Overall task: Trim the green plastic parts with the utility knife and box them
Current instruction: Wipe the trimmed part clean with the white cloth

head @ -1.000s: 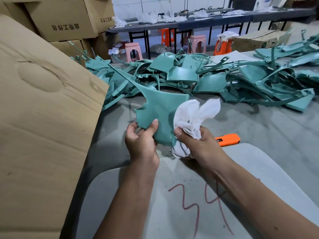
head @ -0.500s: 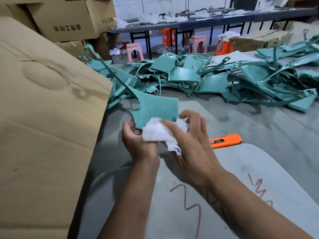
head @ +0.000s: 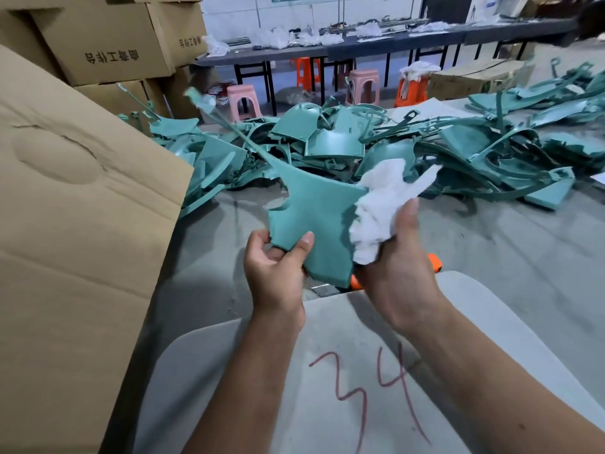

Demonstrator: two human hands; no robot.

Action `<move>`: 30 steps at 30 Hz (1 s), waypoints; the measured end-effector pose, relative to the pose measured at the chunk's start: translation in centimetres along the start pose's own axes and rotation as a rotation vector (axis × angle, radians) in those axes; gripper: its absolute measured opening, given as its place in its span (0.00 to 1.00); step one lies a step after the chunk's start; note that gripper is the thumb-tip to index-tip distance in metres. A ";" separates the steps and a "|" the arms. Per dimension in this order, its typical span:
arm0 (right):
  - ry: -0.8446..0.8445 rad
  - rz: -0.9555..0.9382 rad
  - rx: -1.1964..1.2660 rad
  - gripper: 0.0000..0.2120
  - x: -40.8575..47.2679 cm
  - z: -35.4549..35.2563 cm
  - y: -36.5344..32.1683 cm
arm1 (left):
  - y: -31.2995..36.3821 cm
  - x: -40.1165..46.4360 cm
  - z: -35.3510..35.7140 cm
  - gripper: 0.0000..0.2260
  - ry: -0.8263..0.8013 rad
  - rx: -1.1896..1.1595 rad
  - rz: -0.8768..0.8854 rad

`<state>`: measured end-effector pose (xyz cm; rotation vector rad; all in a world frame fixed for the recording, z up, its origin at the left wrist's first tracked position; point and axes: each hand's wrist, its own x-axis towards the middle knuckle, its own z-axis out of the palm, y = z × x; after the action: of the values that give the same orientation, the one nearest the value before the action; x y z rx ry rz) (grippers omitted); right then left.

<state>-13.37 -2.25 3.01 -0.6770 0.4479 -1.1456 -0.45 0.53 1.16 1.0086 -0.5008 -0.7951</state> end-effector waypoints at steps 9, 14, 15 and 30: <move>0.072 -0.078 -0.434 0.04 -0.6 -0.5 2.2 | 0.3 0.7 -1.0 0.14 0.073 0.079 0.116; 0.165 -0.078 -0.322 0.09 0.2 -1.0 0.1 | 1.4 0.7 -0.9 0.15 -0.161 0.205 0.031; 0.202 -0.083 -0.299 0.09 0.6 -1.2 -0.3 | 1.6 0.7 -1.0 0.15 -0.204 0.223 0.013; -0.042 -0.056 -0.359 0.09 1.0 -2.5 -1.4 | 3.9 2.4 -5.3 0.17 -0.617 0.253 -0.168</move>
<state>-15.55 -4.18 2.21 -1.0292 0.6097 -1.1121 6.08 2.73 2.22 1.0379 -1.0758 -1.2231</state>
